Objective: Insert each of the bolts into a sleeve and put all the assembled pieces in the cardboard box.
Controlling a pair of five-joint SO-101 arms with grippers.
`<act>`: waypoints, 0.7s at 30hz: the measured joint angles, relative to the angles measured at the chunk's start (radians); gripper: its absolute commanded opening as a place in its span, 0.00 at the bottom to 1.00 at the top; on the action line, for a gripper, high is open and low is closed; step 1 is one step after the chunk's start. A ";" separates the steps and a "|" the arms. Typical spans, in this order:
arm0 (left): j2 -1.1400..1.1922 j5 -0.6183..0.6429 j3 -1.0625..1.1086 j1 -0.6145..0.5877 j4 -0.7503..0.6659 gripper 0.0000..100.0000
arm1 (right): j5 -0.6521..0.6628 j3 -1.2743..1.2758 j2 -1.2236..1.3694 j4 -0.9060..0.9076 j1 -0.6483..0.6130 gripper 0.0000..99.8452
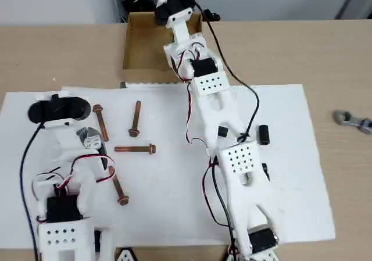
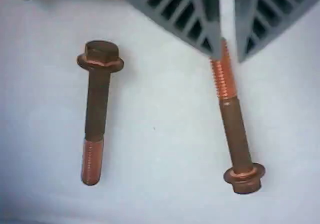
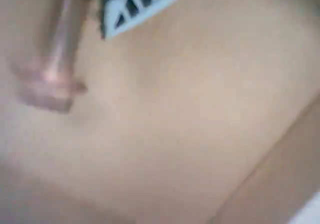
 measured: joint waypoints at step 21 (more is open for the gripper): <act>0.605 0.137 -0.385 -0.091 -0.080 0.13 | -0.031 -0.160 -0.316 0.689 0.009 0.00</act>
